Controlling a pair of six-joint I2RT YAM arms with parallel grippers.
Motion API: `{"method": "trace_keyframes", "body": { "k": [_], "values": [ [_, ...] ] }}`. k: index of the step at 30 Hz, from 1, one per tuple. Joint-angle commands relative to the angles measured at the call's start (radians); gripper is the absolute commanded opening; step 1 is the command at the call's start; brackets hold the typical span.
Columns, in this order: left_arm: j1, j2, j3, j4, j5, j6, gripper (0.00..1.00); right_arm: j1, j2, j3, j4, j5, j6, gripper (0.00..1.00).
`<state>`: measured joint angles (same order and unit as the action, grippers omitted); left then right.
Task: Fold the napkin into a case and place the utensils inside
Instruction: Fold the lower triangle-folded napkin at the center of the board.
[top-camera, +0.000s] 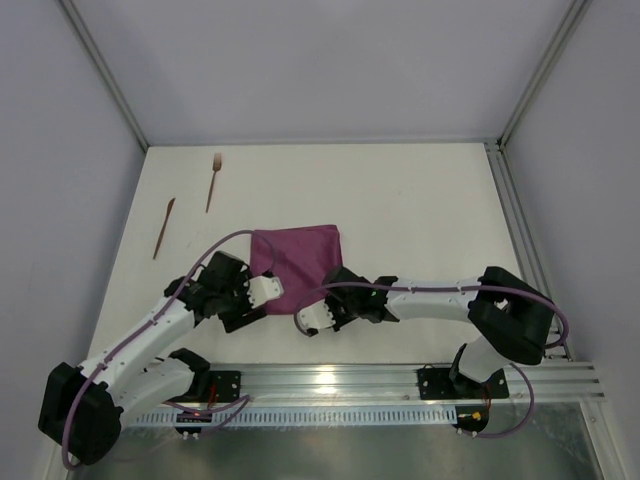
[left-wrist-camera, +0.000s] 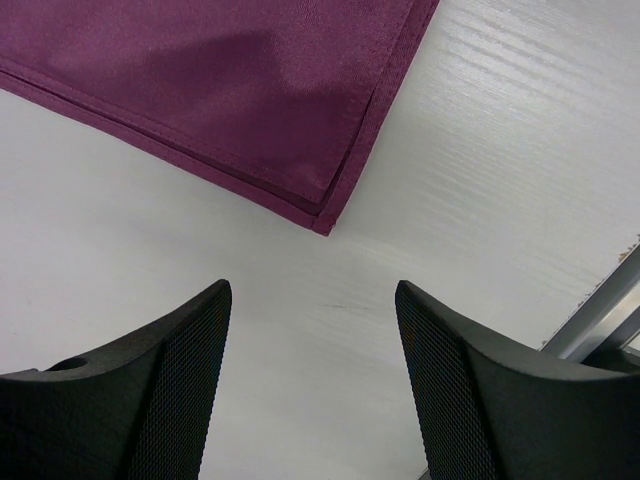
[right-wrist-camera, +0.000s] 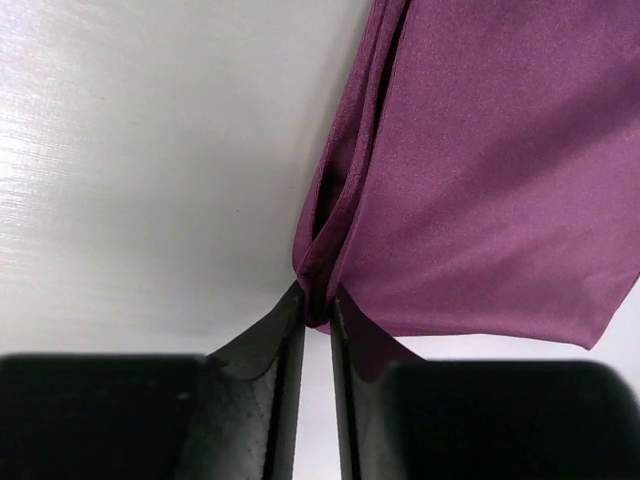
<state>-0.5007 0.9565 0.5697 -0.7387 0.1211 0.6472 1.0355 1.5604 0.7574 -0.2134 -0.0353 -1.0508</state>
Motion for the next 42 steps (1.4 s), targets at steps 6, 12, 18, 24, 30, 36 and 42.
{"method": "trace_keyframes", "body": {
  "k": [6,12,18,24,30,36,42],
  "values": [
    [0.007,-0.001,0.064,-0.073,0.098,0.045,0.69,-0.009,-0.011,-0.044,0.008,-0.012,0.086,0.09],
    [0.007,0.013,0.09,-0.105,0.172,0.094,0.7,-0.034,-0.08,-0.067,0.043,-0.103,0.156,0.04],
    [-0.002,0.053,0.059,0.027,0.227,0.146,0.73,-0.069,-0.1,-0.063,0.034,-0.166,0.198,0.04],
    [-0.076,0.112,0.021,0.183,0.187,0.149,0.8,-0.124,-0.141,-0.033,-0.001,-0.282,0.236,0.04],
    [-0.18,0.12,-0.056,0.35,0.108,0.098,0.83,-0.17,-0.16,-0.012,-0.014,-0.357,0.278,0.04],
    [-0.283,0.108,-0.097,0.484,0.069,0.022,0.84,-0.203,-0.154,0.005,-0.018,-0.402,0.304,0.04],
    [-0.381,0.205,-0.131,0.656,-0.11,-0.04,0.74,-0.219,-0.154,0.014,-0.026,-0.429,0.319,0.04]
  ]
}}
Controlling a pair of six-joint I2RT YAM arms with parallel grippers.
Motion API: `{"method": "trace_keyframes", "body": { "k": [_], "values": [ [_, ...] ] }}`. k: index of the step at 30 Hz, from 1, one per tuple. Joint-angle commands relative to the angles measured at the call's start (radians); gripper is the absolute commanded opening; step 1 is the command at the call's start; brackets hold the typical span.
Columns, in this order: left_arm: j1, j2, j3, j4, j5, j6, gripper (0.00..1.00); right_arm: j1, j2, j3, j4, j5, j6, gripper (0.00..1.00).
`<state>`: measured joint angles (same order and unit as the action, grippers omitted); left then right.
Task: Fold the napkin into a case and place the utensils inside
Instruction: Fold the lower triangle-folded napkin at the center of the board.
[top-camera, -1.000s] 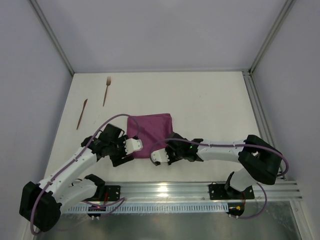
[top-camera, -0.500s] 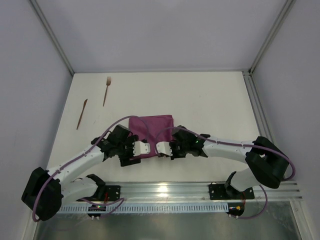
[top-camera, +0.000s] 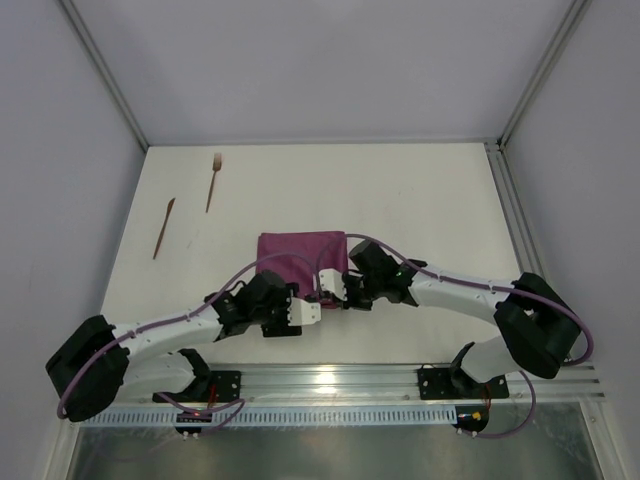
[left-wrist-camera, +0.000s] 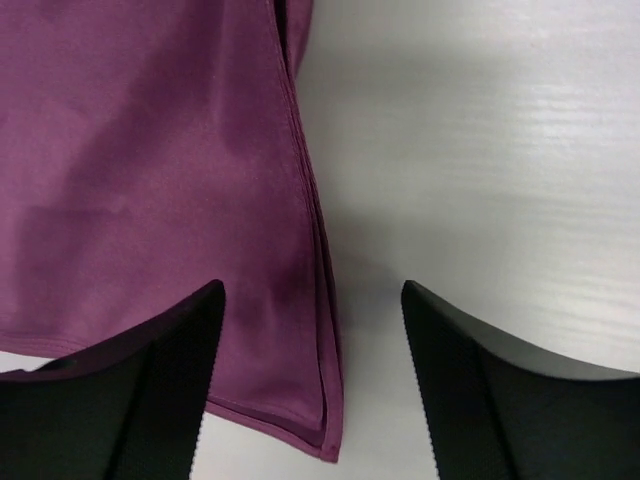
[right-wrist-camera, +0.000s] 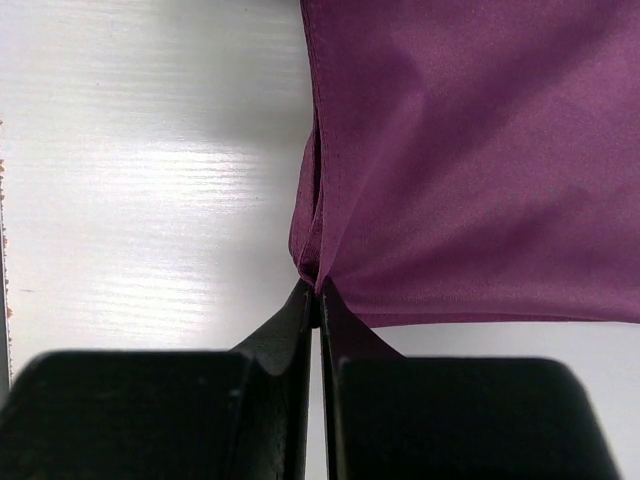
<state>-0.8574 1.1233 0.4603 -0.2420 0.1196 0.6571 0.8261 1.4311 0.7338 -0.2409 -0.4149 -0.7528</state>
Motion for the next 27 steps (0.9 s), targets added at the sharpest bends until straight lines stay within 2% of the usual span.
{"method": "trace_keyframes", "body": {
  "k": [1,4,5,10,15,23,26,27],
  "values": [
    [-0.025,0.05,-0.025,0.174,-0.138,-0.05,0.69,-0.012,-0.026,0.036,0.003,-0.053,0.024,0.04],
    [-0.025,0.09,-0.029,0.196,-0.175,-0.051,0.48,-0.018,-0.035,0.033,0.0,-0.061,0.026,0.04],
    [-0.025,0.098,-0.032,0.198,-0.179,-0.053,0.46,-0.018,-0.035,0.035,-0.001,-0.062,0.026,0.04],
    [-0.025,0.109,-0.06,0.201,-0.273,-0.051,0.37,-0.022,-0.038,0.035,-0.011,-0.067,0.027,0.04],
    [-0.014,0.076,-0.089,0.199,-0.348,-0.024,0.37,-0.022,-0.047,0.039,-0.029,-0.065,0.04,0.04],
    [0.096,-0.022,-0.126,0.173,-0.316,0.029,0.38,-0.022,-0.064,0.038,-0.041,-0.065,0.038,0.04],
    [0.139,-0.039,-0.117,0.147,-0.261,0.035,0.3,-0.022,-0.057,0.045,-0.051,-0.067,0.04,0.04],
    [0.153,-0.043,-0.111,0.133,-0.244,0.036,0.24,-0.022,-0.057,0.047,-0.057,-0.068,0.04,0.04]
  ]
}}
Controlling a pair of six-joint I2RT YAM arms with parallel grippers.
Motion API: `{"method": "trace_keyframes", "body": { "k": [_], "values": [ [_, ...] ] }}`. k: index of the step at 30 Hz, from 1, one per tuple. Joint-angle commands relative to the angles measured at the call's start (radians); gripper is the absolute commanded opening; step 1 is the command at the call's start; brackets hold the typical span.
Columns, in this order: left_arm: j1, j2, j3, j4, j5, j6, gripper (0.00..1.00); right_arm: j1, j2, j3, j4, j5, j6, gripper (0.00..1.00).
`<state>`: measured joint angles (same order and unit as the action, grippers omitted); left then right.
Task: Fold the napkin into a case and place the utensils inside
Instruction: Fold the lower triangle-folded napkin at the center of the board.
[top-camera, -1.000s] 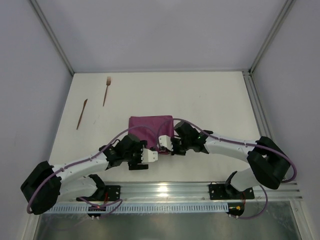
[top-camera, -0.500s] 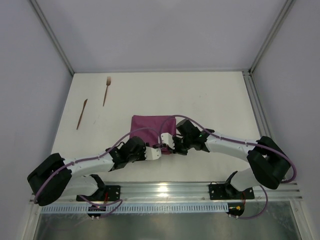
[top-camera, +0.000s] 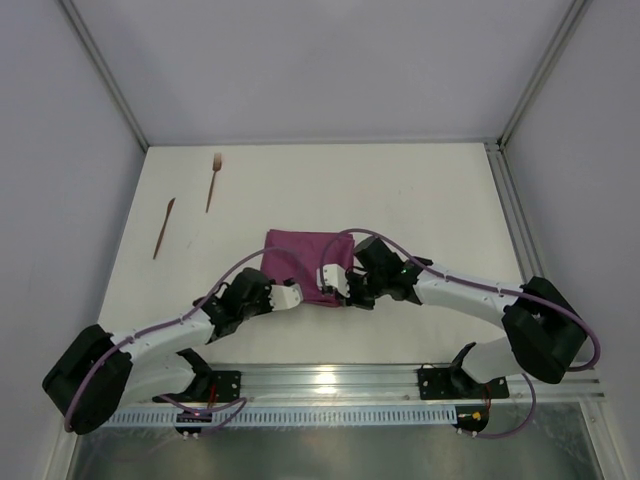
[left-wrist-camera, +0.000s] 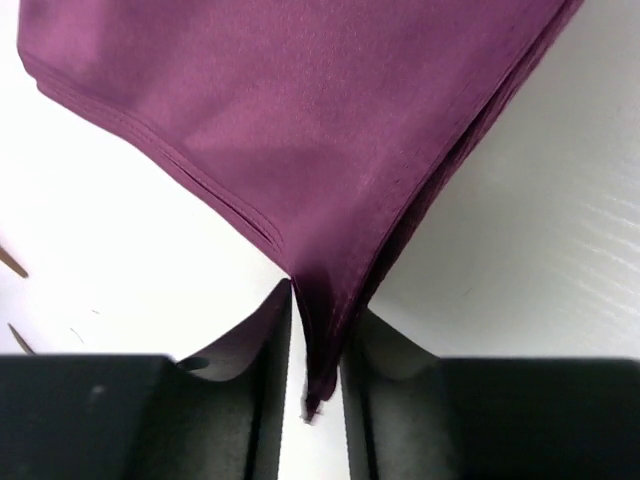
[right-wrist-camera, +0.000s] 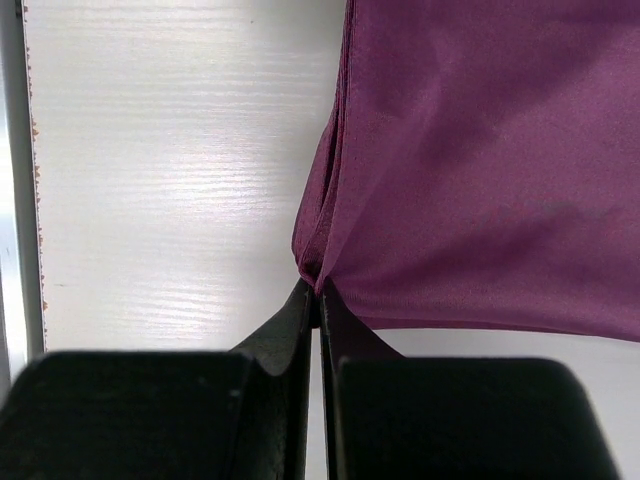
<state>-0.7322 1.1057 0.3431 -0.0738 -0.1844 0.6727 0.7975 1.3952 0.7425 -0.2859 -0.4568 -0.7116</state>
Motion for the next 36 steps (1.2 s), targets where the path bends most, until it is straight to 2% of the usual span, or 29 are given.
{"method": "trace_keyframes", "body": {
  "k": [1,2,4,5,8,14,16,19,21,25,29,34,36],
  "values": [
    [0.031,-0.027,0.013,-0.07,0.078,0.019,0.21,0.006,-0.019,0.041,-0.015,-0.028,0.003,0.04],
    [0.031,-0.032,0.029,-0.089,0.11,0.018,0.17,0.006,-0.021,0.044,-0.021,-0.029,0.006,0.04],
    [0.031,-0.038,0.051,-0.135,0.141,0.007,0.02,0.006,-0.019,0.055,-0.032,-0.032,0.02,0.04],
    [0.031,-0.043,0.063,-0.185,0.152,0.002,0.0,0.008,-0.019,0.061,-0.05,-0.034,0.029,0.04],
    [0.033,-0.081,0.111,-0.277,0.209,-0.004,0.0,0.026,-0.025,0.075,-0.09,-0.042,0.066,0.04],
    [0.033,-0.162,0.217,-0.601,0.352,-0.012,0.0,0.063,-0.082,0.028,-0.114,-0.144,0.171,0.04],
    [0.031,-0.188,0.238,-0.691,0.391,-0.012,0.0,0.104,-0.111,0.017,-0.131,-0.094,0.169,0.04],
    [0.033,-0.205,0.25,-0.77,0.418,-0.007,0.0,0.118,-0.127,0.055,-0.182,-0.123,0.231,0.04],
    [0.034,-0.213,0.264,-0.794,0.43,-0.009,0.0,0.115,-0.137,0.057,-0.185,-0.184,0.259,0.04],
    [0.056,-0.214,0.289,-0.813,0.421,-0.005,0.0,0.109,-0.128,0.002,-0.112,-0.25,0.446,0.04],
    [0.077,-0.184,0.307,-0.805,0.416,0.011,0.0,0.079,-0.127,-0.049,-0.036,-0.287,0.561,0.04],
    [0.135,-0.08,0.379,-0.79,0.47,0.05,0.0,-0.117,-0.133,-0.147,0.134,-0.427,0.708,0.04],
    [0.169,-0.034,0.405,-0.782,0.488,0.062,0.0,-0.142,-0.111,-0.163,0.191,-0.444,0.761,0.04]
  ]
}}
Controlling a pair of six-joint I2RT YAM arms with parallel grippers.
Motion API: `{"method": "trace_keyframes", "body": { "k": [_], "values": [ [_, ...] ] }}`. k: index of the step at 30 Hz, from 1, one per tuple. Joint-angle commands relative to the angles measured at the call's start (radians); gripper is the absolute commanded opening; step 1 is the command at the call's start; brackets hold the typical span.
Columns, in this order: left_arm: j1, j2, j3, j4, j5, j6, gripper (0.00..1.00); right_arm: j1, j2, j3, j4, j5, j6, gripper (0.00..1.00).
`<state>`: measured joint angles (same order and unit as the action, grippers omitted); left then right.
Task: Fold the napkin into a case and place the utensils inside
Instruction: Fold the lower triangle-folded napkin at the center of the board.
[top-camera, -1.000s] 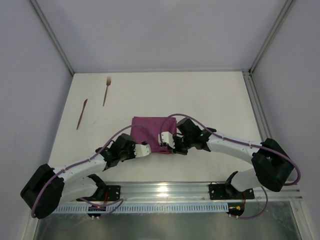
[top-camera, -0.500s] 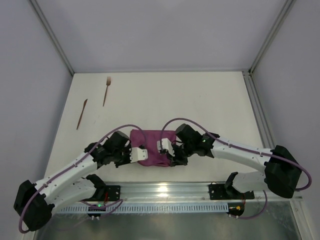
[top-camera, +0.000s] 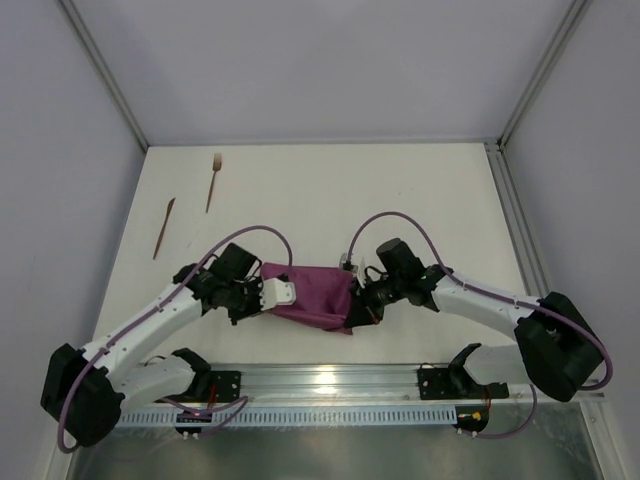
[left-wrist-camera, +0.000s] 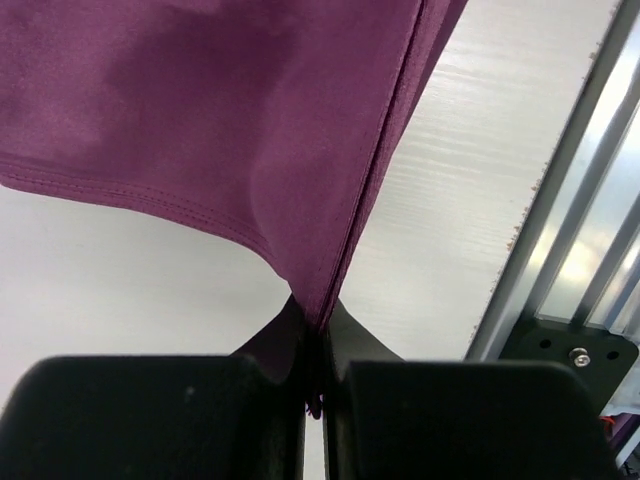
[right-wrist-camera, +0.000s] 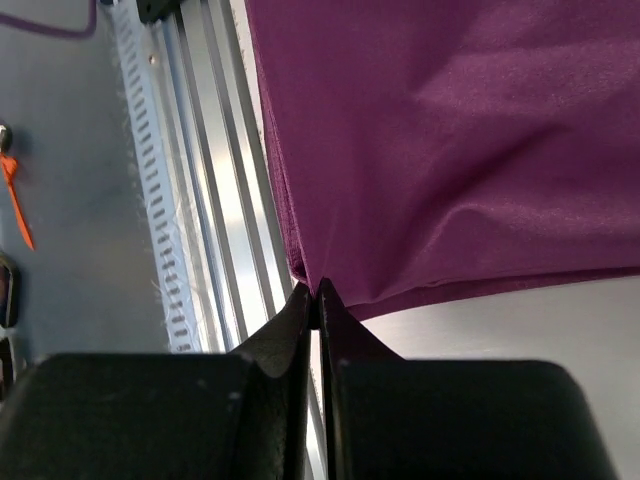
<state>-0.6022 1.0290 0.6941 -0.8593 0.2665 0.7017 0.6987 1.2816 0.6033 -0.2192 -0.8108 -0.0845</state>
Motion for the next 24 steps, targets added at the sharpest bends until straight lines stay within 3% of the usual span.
{"method": "trace_keyframes", "body": {
  "k": [1,8,16,21,24],
  "values": [
    [0.048,0.101,0.082,0.006,0.048,0.041,0.0,-0.053,0.031,-0.023,0.141,-0.109,0.138,0.04],
    [0.099,0.331,0.191,0.008,0.114,0.064,0.0,-0.175,0.174,-0.027,0.265,-0.178,0.187,0.04],
    [0.157,0.491,0.294,0.003,0.112,0.07,0.04,-0.251,0.295,-0.008,0.319,-0.218,0.201,0.04],
    [0.188,0.549,0.332,0.003,0.135,0.067,0.35,-0.278,0.369,0.022,0.296,-0.205,0.21,0.04],
    [0.194,0.546,0.341,-0.003,0.204,0.082,0.46,-0.277,0.374,0.035,0.287,-0.197,0.2,0.04]
  ]
}}
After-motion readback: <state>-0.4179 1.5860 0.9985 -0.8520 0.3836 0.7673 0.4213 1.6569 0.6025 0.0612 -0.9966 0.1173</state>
